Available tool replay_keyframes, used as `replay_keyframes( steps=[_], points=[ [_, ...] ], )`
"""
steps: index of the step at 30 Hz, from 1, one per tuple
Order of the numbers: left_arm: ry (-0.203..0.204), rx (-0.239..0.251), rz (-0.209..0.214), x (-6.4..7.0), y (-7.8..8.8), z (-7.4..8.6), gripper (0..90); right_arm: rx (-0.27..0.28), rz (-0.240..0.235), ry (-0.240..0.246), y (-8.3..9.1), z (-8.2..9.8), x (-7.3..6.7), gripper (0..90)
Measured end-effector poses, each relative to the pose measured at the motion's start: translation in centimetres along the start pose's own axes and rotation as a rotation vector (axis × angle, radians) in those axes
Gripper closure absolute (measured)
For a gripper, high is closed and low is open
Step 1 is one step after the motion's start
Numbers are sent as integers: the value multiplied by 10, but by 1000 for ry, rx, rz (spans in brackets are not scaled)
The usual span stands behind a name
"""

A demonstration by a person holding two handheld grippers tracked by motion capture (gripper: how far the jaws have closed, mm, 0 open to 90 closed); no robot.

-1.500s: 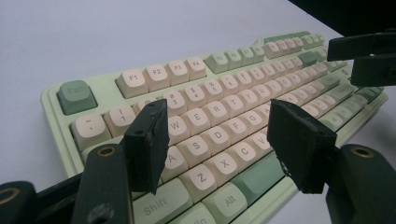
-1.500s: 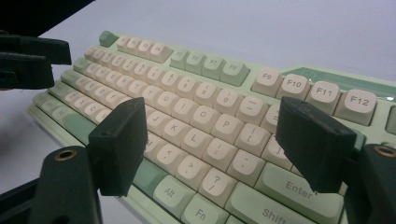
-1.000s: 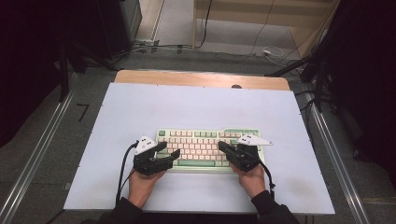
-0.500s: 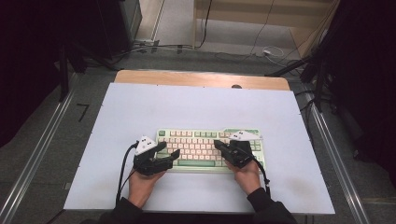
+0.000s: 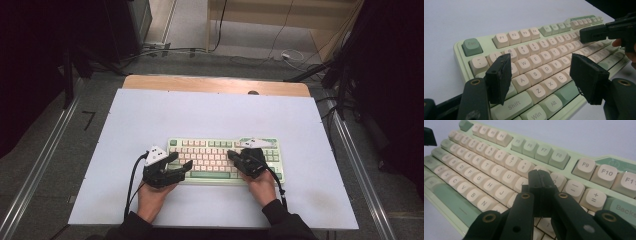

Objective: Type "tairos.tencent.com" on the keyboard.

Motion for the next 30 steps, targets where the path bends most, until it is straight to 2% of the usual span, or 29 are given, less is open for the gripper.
replay_keyframes(
  steps=[1,4,8,9,11,14,18,30],
  points=[
    [-1,-2,-1,0,0,0,346,-18,-5,-2,-2,1,0,874],
    [0,0,-1,1,0,0,346,-12,-10,-9,0,0,-1,873],
    [5,3,-3,-1,1,0,346,50,-41,-13,11,-7,-3,803],
    [6,3,-5,-1,1,0,347,64,-50,-14,14,-8,-3,763],
    [7,6,-4,-1,1,-1,347,93,-67,-23,18,-10,-4,617],
    [6,10,-7,-2,3,-1,346,133,-71,-28,24,-14,-4,439],
    [8,11,-10,-3,3,-1,347,155,-68,-25,30,-16,-3,334],
    [14,14,-16,-4,5,-1,347,155,-74,-4,36,-14,-7,328]
  ],
)
Point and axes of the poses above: each handheld gripper's, and its own axes: y roughly backward along the jaws, z roughly out of its underside, x roughly to its right, the point moved 6 cm from there along -y, roughly forward along the jaws, and after that the axes turned 4 degrees about -x, right-handed, at the moved point
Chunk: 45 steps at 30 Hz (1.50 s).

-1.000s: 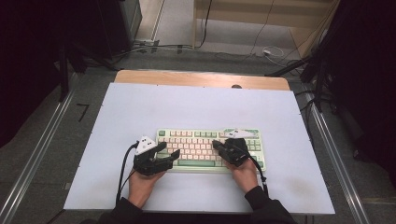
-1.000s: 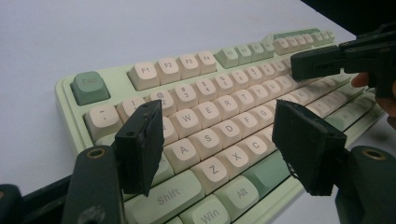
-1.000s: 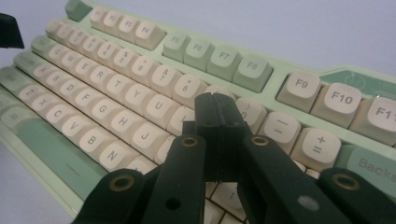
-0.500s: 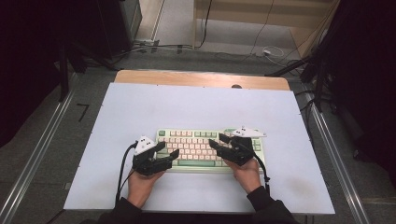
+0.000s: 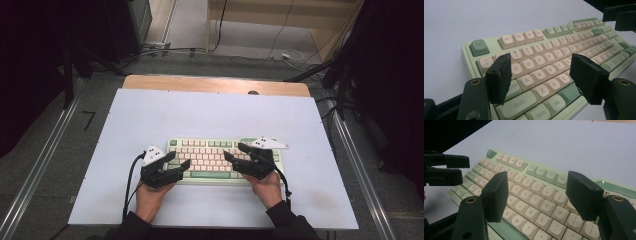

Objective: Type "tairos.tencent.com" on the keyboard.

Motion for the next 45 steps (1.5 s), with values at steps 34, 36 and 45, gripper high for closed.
replay_keyframes(
  steps=[34,36,45],
  points=[
    [20,10,-23,-7,4,0,349,-107,-54,109,-18,29,-25,874],
    [21,9,-24,-8,3,0,348,-120,-50,106,-21,31,-24,874],
    [19,6,-25,-7,3,1,348,-146,-36,108,-25,34,-22,873]
  ],
)
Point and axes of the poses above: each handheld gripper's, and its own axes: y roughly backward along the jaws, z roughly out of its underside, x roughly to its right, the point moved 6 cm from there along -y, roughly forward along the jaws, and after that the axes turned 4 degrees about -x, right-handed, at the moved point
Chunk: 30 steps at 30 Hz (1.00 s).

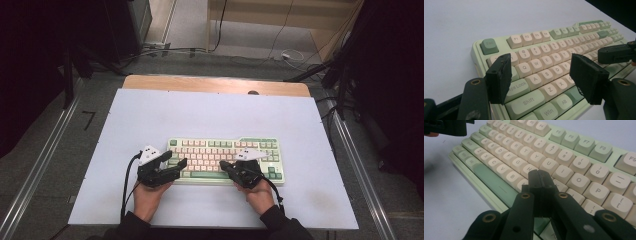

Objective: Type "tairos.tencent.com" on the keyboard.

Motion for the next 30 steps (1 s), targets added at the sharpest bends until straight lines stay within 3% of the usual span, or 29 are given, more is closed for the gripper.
replay_keyframes(
  steps=[10,12,15,19,22,25,30],
  points=[
    [0,2,0,0,1,0,348,-15,9,4,-3,1,0,874],
    [1,10,-3,0,2,-1,348,33,-3,-19,5,-4,2,859],
    [6,11,-5,-2,2,-1,348,112,-29,-47,19,-12,6,761],
    [5,19,-12,-2,3,-2,347,179,-15,-58,29,-19,11,468],
    [2,28,-18,-2,4,-3,347,190,2,-68,30,-19,14,304],
    [4,33,-22,-3,5,-3,345,176,32,-54,28,-18,18,249],
    [3,45,-27,-3,7,-4,344,182,48,-61,31,-17,22,234]
  ],
)
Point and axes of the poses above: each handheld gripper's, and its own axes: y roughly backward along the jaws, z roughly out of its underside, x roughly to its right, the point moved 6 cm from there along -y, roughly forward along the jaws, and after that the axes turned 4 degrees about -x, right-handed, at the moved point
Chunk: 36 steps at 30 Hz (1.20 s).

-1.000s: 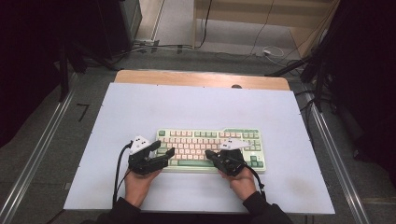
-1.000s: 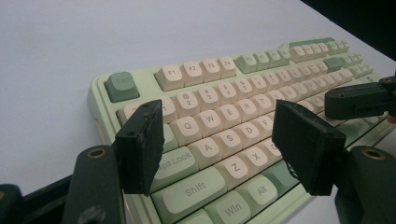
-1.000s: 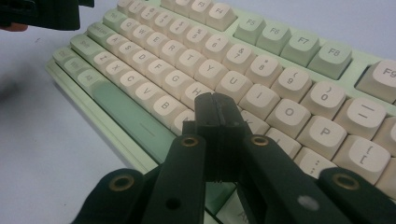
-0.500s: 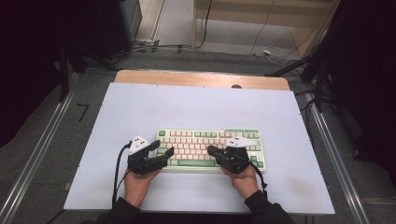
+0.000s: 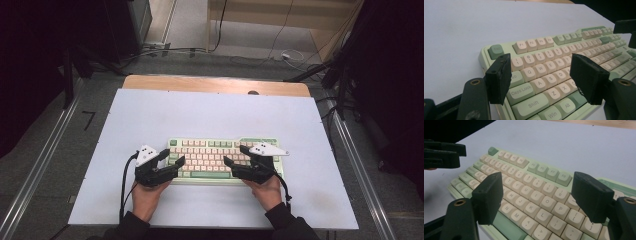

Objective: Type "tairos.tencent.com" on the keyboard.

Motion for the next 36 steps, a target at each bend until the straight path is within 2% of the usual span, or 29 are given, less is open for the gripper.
replay_keyframes(
  steps=[8,16,25,31,36],
  points=[
    [-2,7,-17,-1,1,-1,332,6,3,-15,1,0,3,199],
    [-2,11,-37,-4,3,-1,319,-15,17,1,-1,3,2,196],
    [20,17,-83,-18,7,-3,272,-17,32,-3,1,4,8,185],
    [30,20,-130,-31,14,-4,246,-15,45,-14,6,5,15,176],
    [52,26,-142,-42,18,-5,243,-10,52,-28,11,6,23,176]
  ],
)
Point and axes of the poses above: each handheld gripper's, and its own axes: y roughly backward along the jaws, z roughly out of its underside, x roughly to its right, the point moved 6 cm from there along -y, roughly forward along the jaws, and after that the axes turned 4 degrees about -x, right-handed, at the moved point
